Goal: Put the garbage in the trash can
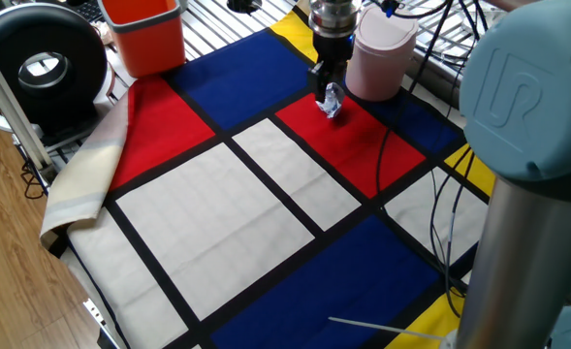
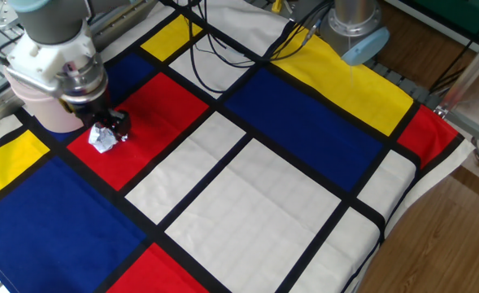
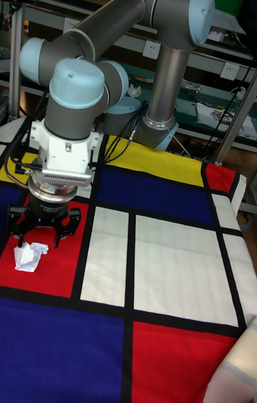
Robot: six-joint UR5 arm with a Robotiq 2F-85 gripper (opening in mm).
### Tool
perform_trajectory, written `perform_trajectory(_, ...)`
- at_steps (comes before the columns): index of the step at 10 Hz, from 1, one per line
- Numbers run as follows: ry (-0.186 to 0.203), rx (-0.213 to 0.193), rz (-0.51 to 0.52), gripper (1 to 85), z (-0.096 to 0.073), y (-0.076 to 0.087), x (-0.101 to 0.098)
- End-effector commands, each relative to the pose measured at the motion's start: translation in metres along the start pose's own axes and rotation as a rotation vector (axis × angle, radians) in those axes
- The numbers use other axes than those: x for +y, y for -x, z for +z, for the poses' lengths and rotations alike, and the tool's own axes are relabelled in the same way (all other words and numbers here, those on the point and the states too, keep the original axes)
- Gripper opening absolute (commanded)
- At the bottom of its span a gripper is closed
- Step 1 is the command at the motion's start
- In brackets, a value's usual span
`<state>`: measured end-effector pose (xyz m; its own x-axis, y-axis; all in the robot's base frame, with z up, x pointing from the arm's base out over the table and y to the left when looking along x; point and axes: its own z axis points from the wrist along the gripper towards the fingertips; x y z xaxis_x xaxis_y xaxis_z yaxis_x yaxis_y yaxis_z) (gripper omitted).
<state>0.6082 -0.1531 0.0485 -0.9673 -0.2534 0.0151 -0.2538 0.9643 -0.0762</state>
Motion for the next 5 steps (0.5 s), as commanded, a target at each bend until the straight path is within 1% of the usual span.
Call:
perform_trajectory(1,-0.005,-0.042,-0.022,68.3,0.027,0.014,0.0)
perform_trajectory(2,-0.005,-0.059,-0.03,68.7,0.039,0.016,0.0)
perform_trajectory(3,-0.015,-0.063,-0.036,69.7,0.045,0.016,-0.001)
perform_trajectory(5,-0.018,-0.065,-0.038,69.7,0.052,0.017,0.001)
